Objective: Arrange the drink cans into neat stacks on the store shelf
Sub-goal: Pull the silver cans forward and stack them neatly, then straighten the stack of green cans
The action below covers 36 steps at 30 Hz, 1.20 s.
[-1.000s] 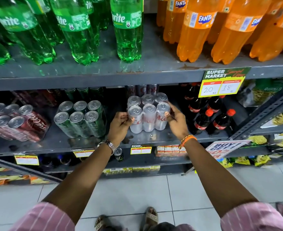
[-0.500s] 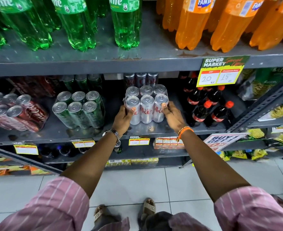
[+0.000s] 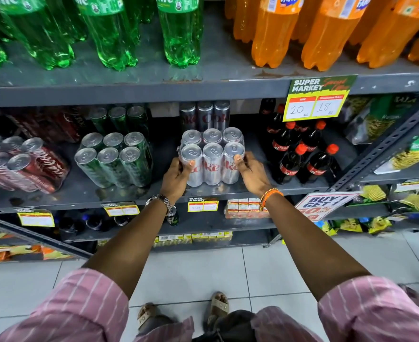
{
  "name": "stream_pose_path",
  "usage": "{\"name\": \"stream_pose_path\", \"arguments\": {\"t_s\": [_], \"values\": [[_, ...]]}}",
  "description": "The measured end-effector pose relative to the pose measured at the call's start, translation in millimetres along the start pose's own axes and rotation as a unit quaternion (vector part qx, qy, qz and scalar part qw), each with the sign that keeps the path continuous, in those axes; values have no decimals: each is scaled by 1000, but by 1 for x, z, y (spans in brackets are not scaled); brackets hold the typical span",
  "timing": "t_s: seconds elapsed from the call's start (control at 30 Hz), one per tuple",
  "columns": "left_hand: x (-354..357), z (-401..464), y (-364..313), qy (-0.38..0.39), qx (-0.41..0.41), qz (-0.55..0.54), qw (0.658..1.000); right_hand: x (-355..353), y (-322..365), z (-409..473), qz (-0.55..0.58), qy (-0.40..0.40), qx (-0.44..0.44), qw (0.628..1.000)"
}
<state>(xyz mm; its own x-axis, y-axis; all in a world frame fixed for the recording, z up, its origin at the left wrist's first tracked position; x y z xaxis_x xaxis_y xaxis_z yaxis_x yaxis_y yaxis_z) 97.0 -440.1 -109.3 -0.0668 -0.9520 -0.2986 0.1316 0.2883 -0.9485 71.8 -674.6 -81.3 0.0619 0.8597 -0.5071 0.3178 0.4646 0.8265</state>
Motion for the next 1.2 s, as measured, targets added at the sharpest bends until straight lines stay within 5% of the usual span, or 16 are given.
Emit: {"name": "stream_pose_path", "arguments": {"t_s": [0.9,0.97,1.1,1.2], "values": [[-5,-13,-1,26,-30,9,999,7,1,-23,43,-20,-5,999],[-14,-12,-6,30,-34,9,999,8,2,-25,70,-66,2,995],[-77,-18,-24,-126,51,37,990,23,32,-55,42,-340,-120,932],[-148,-38,-28,-334,111,44,935,70,75,-68,25,-323,-238,916]]}}
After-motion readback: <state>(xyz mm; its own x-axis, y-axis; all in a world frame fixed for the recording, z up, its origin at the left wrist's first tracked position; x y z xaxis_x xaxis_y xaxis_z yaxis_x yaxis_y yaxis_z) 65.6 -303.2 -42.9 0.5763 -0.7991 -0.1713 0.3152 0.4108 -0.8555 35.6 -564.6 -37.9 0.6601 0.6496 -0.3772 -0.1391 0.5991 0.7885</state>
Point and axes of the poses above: each hand's wrist, its own z-axis towards the middle knuckle, its own x-axis out of the palm, y = z × x, the point moved 4 cm from there along z, towards the middle knuckle, and after that the axes turned 10 degrees about x, right-handed, at the moved point
